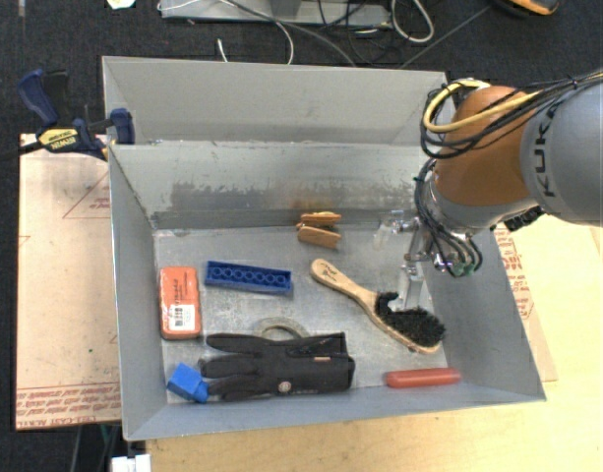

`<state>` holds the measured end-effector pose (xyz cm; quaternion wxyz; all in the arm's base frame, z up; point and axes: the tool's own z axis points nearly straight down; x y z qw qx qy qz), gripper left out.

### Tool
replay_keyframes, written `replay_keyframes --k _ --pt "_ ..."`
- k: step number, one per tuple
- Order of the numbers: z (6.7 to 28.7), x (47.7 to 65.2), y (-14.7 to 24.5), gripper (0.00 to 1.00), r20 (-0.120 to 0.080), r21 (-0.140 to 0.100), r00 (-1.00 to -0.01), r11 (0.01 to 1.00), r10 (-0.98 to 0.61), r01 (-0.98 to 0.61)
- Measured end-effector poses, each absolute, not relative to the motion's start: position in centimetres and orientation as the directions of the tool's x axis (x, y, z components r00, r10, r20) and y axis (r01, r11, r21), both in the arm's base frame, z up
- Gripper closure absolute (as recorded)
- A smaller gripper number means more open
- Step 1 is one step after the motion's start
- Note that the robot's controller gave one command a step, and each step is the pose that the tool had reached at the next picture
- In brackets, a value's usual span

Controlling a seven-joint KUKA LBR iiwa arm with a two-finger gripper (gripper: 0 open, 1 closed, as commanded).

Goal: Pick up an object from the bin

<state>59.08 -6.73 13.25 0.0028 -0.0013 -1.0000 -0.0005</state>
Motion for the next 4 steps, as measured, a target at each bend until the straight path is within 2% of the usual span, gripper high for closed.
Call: replay_keyframes --k 1,2,3,4 --pt "13.6 59.3 -6.7 0.0 -0.001 0.0 -1.0 1.0 0.001 0.001" --pt "9.2 56.8 -6.7 0.0 -0.006 0.002 -0.987 0.987 0.163 0.163" --pt "7.2 56.8 -6.4 0.0 -0.005 0.001 -0.992 0.992 0.127 0.127" --pt "7.1 54.0 -4.6 0.0 -0.003 0.002 -0.999 0.999 -0.037 -0.037"
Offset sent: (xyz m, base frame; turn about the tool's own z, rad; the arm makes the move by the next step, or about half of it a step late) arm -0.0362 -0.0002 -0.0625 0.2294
